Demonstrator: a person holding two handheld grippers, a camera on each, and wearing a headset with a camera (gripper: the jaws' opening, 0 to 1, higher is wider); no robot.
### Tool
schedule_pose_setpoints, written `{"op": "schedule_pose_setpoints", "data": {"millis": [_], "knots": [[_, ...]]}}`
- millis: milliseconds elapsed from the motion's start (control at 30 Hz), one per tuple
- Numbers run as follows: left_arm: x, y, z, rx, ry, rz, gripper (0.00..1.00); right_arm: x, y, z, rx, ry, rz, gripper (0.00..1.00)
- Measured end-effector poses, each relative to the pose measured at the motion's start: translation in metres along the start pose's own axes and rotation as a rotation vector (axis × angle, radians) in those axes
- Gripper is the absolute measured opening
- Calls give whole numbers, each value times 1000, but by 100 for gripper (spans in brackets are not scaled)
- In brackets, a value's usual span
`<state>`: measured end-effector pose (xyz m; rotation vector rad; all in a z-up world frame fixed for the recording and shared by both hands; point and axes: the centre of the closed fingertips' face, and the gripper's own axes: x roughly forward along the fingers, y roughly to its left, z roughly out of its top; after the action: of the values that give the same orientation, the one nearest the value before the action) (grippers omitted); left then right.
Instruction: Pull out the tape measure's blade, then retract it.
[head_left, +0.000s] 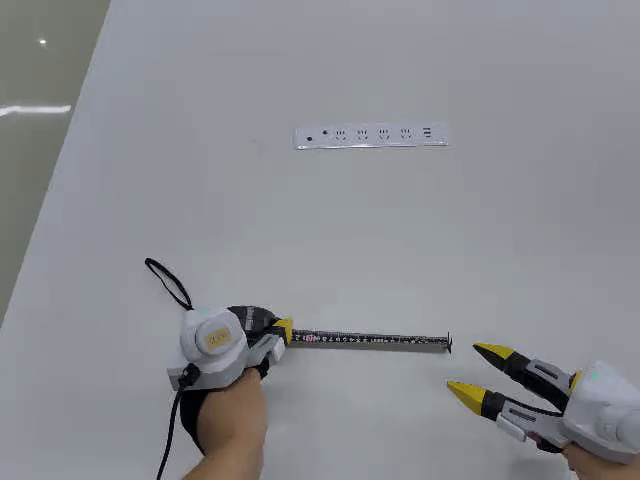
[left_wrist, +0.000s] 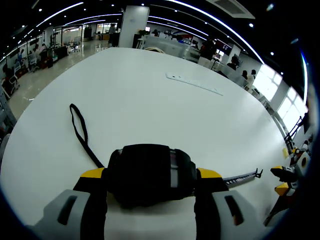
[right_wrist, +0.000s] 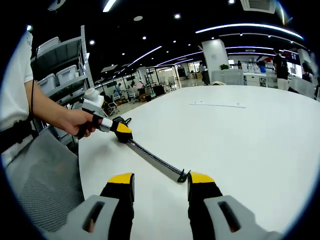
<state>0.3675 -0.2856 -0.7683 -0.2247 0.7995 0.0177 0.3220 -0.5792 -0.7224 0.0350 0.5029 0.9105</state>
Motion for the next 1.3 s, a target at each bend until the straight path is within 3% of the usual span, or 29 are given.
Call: {"op": "schedule_pose_setpoints", "data": {"millis": [400, 1300], "knots": [[0, 0, 0, 0, 2, -1, 69, 11, -8, -3, 26, 33, 76, 42], [0, -1, -1, -2, 12, -10, 69, 31, -33, -14, 50, 56, 135, 34]]}}
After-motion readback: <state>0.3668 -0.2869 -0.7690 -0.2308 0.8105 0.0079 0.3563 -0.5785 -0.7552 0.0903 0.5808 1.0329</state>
